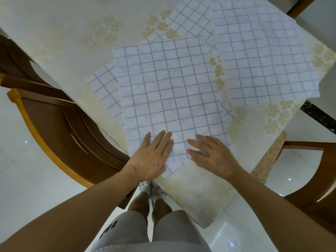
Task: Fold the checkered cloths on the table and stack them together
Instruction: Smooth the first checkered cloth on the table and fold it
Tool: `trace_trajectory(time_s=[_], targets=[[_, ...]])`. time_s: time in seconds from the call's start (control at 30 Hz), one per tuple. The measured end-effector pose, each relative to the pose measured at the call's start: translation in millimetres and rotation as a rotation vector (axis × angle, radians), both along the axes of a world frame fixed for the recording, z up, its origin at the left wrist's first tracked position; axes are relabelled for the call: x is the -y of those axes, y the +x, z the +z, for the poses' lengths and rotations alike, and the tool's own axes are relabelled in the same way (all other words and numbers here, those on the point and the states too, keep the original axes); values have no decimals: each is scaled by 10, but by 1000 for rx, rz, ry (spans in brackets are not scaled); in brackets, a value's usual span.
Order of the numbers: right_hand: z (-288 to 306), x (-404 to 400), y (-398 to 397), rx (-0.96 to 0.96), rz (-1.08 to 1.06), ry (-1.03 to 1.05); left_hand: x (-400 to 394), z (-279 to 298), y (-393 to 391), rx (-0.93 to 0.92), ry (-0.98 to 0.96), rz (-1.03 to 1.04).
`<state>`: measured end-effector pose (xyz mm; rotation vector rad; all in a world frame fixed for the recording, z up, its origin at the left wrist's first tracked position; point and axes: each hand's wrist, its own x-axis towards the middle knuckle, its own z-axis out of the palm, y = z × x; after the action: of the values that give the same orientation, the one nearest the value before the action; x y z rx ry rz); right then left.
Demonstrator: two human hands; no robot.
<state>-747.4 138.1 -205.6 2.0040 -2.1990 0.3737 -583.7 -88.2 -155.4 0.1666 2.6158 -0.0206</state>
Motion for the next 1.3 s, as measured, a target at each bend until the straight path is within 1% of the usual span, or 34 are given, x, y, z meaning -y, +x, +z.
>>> trace_trajectory(time_s=[0.07, 0.17, 0.37, 0.6, 0.7, 0.77, 0.97, 1.1, 1.17, 1.3], targets=[[-10, -6, 18, 20, -2, 5, -5, 33, -12, 28, 0, 1], [-18, -24, 50, 65, -42, 36, 32, 52, -9, 15, 29, 29], [51, -65, 10, 142, -138, 119, 268, 62, 48, -50, 161, 135], [115, -94, -11, 205, -188, 185, 593, 264, 218, -2, 225, 203], [168, -86, 91, 243, -199, 190, 669, 393, 325, -19, 270, 258], [213, -82, 177, 275, -226, 185, 719, 473, 422, -64, 282, 283], [501, -87, 522, 316, -225, 142, 772, 841, 701, -219, 182, 291], [680, -108, 758, 400, -240, 116, 771, 1062, 933, -221, 178, 369], [769, -77, 824, 436, -232, 119, 775, 1134, 1019, -202, 170, 374], [902, 77, 788, 386, -248, 149, 914, 1109, 976, -188, 109, 354]])
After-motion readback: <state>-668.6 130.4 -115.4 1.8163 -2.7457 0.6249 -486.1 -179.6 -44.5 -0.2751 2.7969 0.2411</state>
